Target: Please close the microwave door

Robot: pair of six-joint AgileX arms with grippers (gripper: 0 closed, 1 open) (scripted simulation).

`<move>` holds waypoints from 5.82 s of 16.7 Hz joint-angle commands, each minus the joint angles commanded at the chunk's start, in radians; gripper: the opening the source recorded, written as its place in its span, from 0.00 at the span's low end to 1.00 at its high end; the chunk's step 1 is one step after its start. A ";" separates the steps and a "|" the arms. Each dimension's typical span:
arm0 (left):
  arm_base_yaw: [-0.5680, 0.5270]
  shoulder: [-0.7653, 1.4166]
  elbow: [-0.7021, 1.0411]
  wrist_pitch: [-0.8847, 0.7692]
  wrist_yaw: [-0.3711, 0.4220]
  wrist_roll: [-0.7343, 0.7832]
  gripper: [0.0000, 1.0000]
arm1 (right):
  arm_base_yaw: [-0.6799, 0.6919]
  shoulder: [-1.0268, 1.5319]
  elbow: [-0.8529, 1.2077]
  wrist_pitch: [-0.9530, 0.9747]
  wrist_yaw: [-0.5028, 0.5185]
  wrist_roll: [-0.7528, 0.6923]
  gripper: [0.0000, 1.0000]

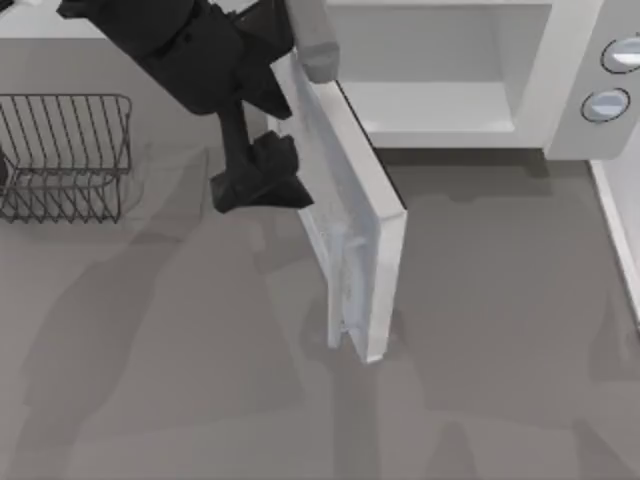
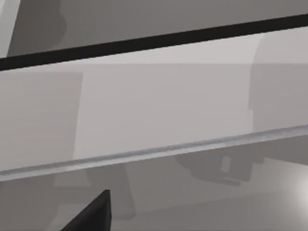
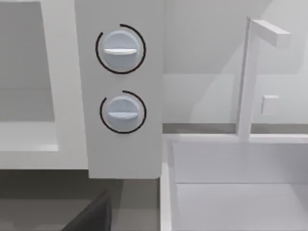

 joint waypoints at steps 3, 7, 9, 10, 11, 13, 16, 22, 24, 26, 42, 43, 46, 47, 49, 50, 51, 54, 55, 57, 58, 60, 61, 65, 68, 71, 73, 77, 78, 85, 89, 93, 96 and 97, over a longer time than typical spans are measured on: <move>0.000 0.000 0.000 0.000 0.000 0.000 0.77 | 0.000 0.000 0.000 0.000 0.000 0.000 1.00; 0.000 0.000 0.000 0.000 0.000 0.000 0.47 | 0.000 0.000 0.000 0.000 0.000 0.000 1.00; 0.000 0.000 0.000 0.000 0.000 0.000 0.32 | 0.000 0.000 0.000 0.000 0.000 0.000 1.00; 0.000 0.000 0.000 0.000 0.000 0.000 0.25 | 0.000 0.000 0.000 0.000 0.000 0.000 1.00; 0.000 0.000 0.000 0.000 0.000 0.000 0.17 | 0.000 0.000 0.000 0.000 0.000 0.000 1.00; 0.000 0.000 0.000 0.000 0.000 0.000 0.02 | 0.000 0.000 0.000 0.000 0.000 0.000 1.00; 0.000 0.000 0.000 0.000 0.000 0.000 0.00 | 0.000 0.000 0.000 0.000 0.000 0.000 1.00; 0.002 0.000 0.000 0.000 0.000 0.000 0.00 | 0.000 0.000 0.000 0.000 0.000 0.000 1.00; -0.010 0.007 0.010 0.001 -0.003 -0.011 0.00 | 0.000 0.000 0.000 0.000 0.000 0.000 1.00; -0.030 0.026 0.026 0.004 -0.010 -0.034 0.00 | 0.000 0.000 0.000 0.000 0.000 0.000 1.00; -0.093 0.069 0.085 0.020 -0.032 -0.100 0.00 | 0.000 0.000 0.000 0.000 0.000 0.000 1.00; -0.099 0.075 0.093 0.021 -0.034 -0.107 0.00 | 0.000 0.000 0.000 0.000 0.000 0.000 1.00; -0.117 0.092 0.113 0.022 -0.041 -0.125 0.00 | 0.000 0.000 0.000 0.000 0.000 0.000 1.00; -0.124 0.098 0.122 0.023 -0.044 -0.132 0.00 | 0.000 0.000 0.000 0.000 0.000 0.000 1.00; -0.129 0.102 0.128 0.025 -0.046 -0.138 0.00 | 0.000 0.000 0.000 0.000 0.000 0.000 1.00; -0.129 0.102 0.128 0.025 -0.046 -0.138 0.00 | 0.000 0.000 0.000 0.000 0.000 0.000 1.00; -0.124 0.097 0.124 0.024 -0.045 -0.137 0.00 | 0.000 0.000 0.000 0.000 0.000 0.000 1.00; -0.136 0.111 0.142 0.024 -0.049 -0.149 0.00 | 0.000 0.000 0.000 0.000 0.000 0.000 1.00; -0.142 0.116 0.149 0.024 -0.051 -0.153 0.00 | 0.000 0.000 0.000 0.000 0.000 0.000 1.00; -0.152 0.127 0.163 0.023 -0.055 -0.164 0.00 | 0.000 0.000 0.000 0.000 0.000 0.000 1.00; -0.157 0.132 0.171 0.024 -0.057 -0.168 0.00 | 0.000 0.000 0.000 0.000 0.000 0.000 1.00; -0.166 0.142 0.184 0.024 -0.061 -0.178 0.00 | 0.000 0.000 0.000 0.000 0.000 0.000 1.00; -0.166 0.142 0.184 0.024 -0.061 -0.178 0.00 | 0.000 0.000 0.000 0.000 0.000 0.000 1.00; -0.168 0.146 0.177 0.016 -0.056 -0.178 0.00 | 0.000 0.000 0.000 0.000 0.000 0.000 1.00; -0.194 0.182 0.171 -0.018 -0.043 -0.185 0.00 | 0.000 0.000 0.000 0.000 0.000 0.000 1.00; -0.214 0.213 0.172 -0.044 -0.039 -0.196 0.00 | 0.000 0.000 0.000 0.000 0.000 0.000 1.00; -0.217 0.216 0.186 -0.040 -0.045 -0.205 0.00 | 0.000 0.000 0.000 0.000 0.000 0.000 1.00; -0.204 0.189 0.242 0.011 -0.072 -0.216 0.00 | 0.000 0.000 0.000 0.000 0.000 0.000 1.00; -0.201 0.187 0.248 0.018 -0.075 -0.216 0.00 | 0.000 0.000 0.000 0.000 0.000 0.000 1.00; -0.218 0.197 0.234 0.001 -0.074 -0.230 0.00 | 0.000 0.000 0.000 0.000 0.000 0.000 1.00; -0.237 0.232 0.249 -0.018 -0.074 -0.253 0.00 | 0.000 0.000 0.000 0.000 0.000 0.000 1.00; -0.244 0.244 0.317 -0.001 -0.086 -0.253 0.00 | 0.000 0.000 0.000 0.000 0.000 0.000 1.00; -0.243 0.244 0.326 0.004 -0.088 -0.252 0.00 | 0.000 0.000 0.000 0.000 0.000 0.000 1.00; -0.240 0.241 0.323 0.003 -0.087 -0.252 0.00 | 0.000 0.000 0.000 0.000 0.000 0.000 1.00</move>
